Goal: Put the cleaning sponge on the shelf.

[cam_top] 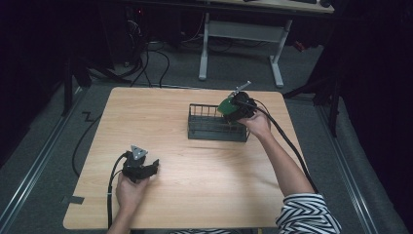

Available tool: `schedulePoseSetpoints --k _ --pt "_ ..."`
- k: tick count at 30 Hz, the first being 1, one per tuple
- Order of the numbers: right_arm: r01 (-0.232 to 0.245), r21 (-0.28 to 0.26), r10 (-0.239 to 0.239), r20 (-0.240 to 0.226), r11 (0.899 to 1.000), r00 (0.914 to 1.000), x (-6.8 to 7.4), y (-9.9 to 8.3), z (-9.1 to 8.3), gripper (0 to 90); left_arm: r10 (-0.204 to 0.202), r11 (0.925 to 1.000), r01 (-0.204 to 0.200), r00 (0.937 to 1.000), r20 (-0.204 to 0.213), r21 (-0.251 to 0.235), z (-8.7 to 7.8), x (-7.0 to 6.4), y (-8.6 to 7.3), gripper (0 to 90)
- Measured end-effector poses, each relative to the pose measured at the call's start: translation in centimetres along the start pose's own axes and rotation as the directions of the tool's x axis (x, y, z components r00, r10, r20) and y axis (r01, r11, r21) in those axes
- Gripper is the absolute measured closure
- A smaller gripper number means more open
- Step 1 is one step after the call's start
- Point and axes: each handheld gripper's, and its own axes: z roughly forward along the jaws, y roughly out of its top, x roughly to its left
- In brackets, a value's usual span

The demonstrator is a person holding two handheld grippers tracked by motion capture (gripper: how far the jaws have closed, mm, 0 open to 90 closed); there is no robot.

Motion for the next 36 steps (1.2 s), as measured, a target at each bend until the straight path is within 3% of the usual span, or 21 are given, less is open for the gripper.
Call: schedulePoseSetpoints --k 5,14,21,25,31,36 --pt "-0.002 0.004 0.002 -0.001 1.000 1.0000 0.1 -0.1 0.0 28.3 0.000 1.0000 0.000 1.0000 0.000 0.000 0.0 0.0 0.0 36.7" --pt "-0.031 0.010 0.031 -0.031 0.999 0.9990 0.2 -0.3 -0.3 18.6 0.002 1.0000 -0.002 1.0000 0.000 0.002 0.0 0.0 0.0 36.7" --pt "-0.047 -0.027 0.046 -0.044 0.999 0.9980 0.0 -0.6 -1.2 18.8 0.000 1.0000 0.000 1.0000 0.000 0.000 0.0 0.0 0.0 36.7" --pt "-0.068 -0.082 0.063 -0.067 0.994 0.9957 -0.2 -1.4 -2.3 25.8 0.000 1.0000 0.000 1.0000 0.000 0.000 0.0 0.0 0.0 36.6" --pt "-0.083 -0.115 0.075 -0.078 0.990 0.9941 -0.3 -2.5 -3.3 29.2 -0.001 1.0000 0.001 1.0000 0.000 -0.001 0.0 0.0 0.0 36.7" --pt "-0.128 -0.173 0.115 -0.085 0.977 0.9897 -0.3 -4.1 -4.9 32.5 -0.001 1.0000 0.001 1.0000 0.000 -0.002 0.0 0.0 0.0 36.7"
